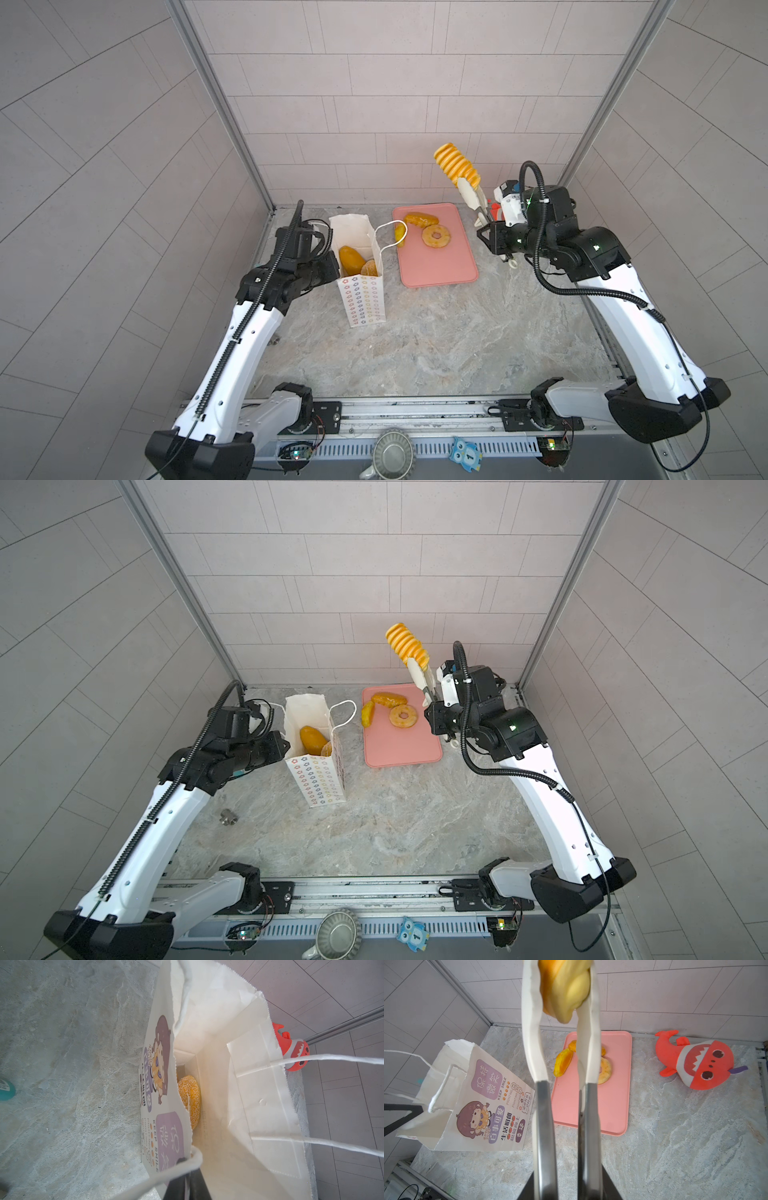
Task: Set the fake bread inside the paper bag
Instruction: 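Lift the ridged spiral bread off the tray with the right gripper's tongs, then carry the spiral bread with the right gripper over the paper bag opening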
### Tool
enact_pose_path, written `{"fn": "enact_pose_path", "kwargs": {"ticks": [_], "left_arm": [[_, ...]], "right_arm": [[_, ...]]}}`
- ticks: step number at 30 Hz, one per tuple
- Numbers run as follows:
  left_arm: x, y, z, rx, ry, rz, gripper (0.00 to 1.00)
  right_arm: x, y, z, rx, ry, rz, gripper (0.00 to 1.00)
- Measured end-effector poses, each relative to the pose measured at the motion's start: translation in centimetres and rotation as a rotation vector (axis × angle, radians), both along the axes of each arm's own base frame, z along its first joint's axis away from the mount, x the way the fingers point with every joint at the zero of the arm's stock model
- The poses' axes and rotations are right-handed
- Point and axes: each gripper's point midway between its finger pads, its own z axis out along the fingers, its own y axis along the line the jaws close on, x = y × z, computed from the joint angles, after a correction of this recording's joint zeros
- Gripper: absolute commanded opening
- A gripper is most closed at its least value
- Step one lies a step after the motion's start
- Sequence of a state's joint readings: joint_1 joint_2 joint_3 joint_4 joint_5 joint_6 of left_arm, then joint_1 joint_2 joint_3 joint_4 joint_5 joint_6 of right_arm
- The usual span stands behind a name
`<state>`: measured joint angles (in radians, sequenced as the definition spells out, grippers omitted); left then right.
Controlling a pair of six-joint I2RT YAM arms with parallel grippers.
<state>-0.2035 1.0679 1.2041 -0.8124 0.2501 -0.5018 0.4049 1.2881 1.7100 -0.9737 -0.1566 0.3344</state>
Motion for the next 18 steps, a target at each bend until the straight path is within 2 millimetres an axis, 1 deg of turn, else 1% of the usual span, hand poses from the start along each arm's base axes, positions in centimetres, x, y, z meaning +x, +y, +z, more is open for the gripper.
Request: {"fn": "enact_pose_path", "kwargs": {"ticks": [10,18], "left_arm": [[0.0,0.0,0.0,-0.003,0.001,0.002,0.10],[0.0,0.0,0.0,-0.003,0.001,0.003,0.11]], "right_arm": [[-2.1,3.6,0.2,-0.014,-0.012,0.109,0.34],[-3.7,5.5,1.6,-0.036,-0.052,0.161,0.34]]}}
